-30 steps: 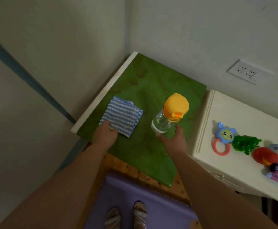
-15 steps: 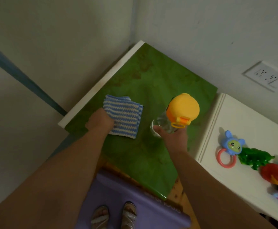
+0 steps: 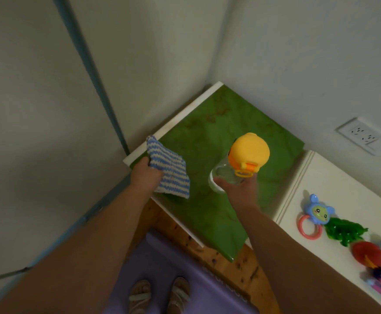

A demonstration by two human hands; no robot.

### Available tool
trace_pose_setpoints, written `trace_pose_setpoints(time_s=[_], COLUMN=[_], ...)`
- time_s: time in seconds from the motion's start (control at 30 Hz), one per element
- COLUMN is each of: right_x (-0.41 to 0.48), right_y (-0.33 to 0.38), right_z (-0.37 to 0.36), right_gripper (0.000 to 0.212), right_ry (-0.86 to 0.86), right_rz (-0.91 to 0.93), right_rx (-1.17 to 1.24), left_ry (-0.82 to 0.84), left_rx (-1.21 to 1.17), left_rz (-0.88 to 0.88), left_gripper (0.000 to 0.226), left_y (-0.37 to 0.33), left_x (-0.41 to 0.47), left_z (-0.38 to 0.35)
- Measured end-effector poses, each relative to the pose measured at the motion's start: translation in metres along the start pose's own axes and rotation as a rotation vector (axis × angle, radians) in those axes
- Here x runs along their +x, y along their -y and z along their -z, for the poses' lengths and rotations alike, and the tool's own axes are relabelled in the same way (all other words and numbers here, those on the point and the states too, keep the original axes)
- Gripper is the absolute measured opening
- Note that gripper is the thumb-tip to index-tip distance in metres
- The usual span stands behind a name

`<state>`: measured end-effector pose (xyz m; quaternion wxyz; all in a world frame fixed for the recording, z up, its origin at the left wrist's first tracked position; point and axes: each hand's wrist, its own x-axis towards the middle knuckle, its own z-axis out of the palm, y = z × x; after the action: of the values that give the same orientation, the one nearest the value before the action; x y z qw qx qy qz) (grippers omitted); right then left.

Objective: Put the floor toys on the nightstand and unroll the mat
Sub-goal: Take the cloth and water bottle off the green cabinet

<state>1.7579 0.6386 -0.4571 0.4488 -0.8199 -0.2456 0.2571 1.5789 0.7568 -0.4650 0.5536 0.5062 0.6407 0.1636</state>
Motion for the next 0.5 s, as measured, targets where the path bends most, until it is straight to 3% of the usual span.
trace_pose_setpoints(time_s=[0.3,0.5], right_x=[-0.082,-0.193], right_y=[0.049,0.032], right_z=[-0.071,-0.13], right_gripper=[0.075,0.064], right_ry=[0.164,0.234], right_rz=[0.138,0.104], right_rx=[0.042,-0.022], left_ry=[-0.101,-0.066], left_rx=[-0.042,-0.04], left_rz=[0.096,0.145], left_gripper=[0.038,0.035], left_y=[0.07,0.172], left_x=[-0.056,-0.123], left_z=[0.096,0.17])
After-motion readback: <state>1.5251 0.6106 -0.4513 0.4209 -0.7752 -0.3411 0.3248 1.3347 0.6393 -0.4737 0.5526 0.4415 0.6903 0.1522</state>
